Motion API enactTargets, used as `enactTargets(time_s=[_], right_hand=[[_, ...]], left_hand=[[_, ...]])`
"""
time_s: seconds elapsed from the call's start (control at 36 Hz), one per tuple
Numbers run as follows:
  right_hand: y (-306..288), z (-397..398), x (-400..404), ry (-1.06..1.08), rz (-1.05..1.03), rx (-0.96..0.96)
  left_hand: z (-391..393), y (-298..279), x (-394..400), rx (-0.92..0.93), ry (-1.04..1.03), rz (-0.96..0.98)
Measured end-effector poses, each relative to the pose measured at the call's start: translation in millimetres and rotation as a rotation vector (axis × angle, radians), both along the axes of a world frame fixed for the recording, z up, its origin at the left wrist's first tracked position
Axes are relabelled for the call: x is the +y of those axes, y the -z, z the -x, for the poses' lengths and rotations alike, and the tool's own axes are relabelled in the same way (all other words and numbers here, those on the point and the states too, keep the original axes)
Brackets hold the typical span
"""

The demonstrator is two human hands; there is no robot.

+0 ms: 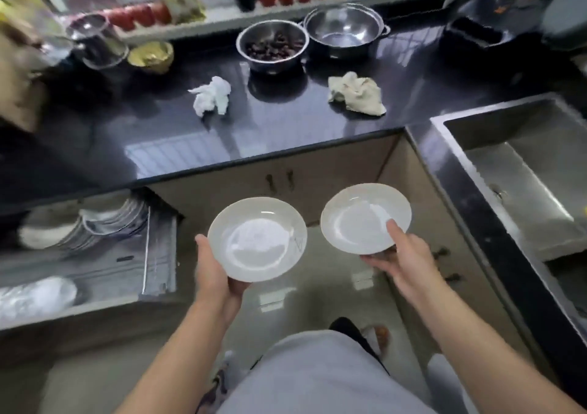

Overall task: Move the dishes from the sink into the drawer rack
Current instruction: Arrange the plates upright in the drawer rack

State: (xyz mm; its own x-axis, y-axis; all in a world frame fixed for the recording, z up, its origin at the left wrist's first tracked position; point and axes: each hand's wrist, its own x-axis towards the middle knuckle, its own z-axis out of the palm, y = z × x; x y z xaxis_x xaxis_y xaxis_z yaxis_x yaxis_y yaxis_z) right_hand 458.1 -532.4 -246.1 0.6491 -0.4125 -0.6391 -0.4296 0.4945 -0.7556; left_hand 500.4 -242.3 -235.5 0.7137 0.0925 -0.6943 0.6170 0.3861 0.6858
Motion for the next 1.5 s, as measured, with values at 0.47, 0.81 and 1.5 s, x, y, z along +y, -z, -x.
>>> enactTargets(time_s=[0.47,0.81,1.5], right_hand=[[-6.6,-41.7,411.4,-0.337,-0.36,0.038],[8.8,-103.1,530.8,-0.544,-0.309,0.096],[53.5,-159.7,789.1,-0.758,-0.193,0.285]], left_hand=[[101.7,-0.3,403.7,-0.1,-0.78,0.058],[62.0,15.0,511.2,-0.086,-0.909,0.114],[12.3,32.3,759.4,0.179,-1.0,-0.011]])
